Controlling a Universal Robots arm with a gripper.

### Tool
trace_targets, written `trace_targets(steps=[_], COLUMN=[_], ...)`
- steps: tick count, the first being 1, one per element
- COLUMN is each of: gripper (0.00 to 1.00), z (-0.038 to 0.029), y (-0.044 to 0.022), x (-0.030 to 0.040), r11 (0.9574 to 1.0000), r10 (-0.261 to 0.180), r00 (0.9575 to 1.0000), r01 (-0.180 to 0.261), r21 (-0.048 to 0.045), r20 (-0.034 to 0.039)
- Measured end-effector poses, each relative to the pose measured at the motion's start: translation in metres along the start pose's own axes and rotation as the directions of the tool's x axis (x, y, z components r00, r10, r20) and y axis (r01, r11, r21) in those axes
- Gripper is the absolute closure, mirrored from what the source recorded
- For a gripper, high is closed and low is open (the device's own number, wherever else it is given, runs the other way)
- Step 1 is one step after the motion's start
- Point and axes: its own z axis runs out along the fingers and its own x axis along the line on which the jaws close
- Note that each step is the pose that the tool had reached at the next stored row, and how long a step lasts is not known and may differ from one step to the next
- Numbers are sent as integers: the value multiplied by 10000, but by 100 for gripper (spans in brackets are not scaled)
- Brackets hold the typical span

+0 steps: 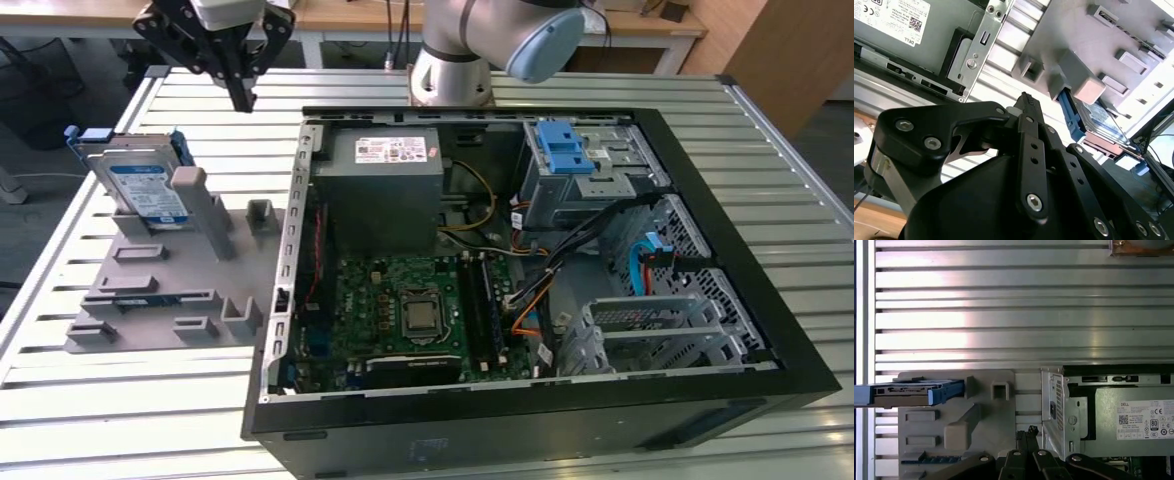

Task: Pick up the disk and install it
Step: 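Reach for the disk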

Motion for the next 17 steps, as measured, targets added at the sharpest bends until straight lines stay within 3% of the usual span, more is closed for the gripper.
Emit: trace_targets(steps=[17], gripper=[89], z=[16], y=[74], x=[224], r11=[10000], r10=[-14], r00=[10000], r01=[14], r21=[0], r20=[-2])
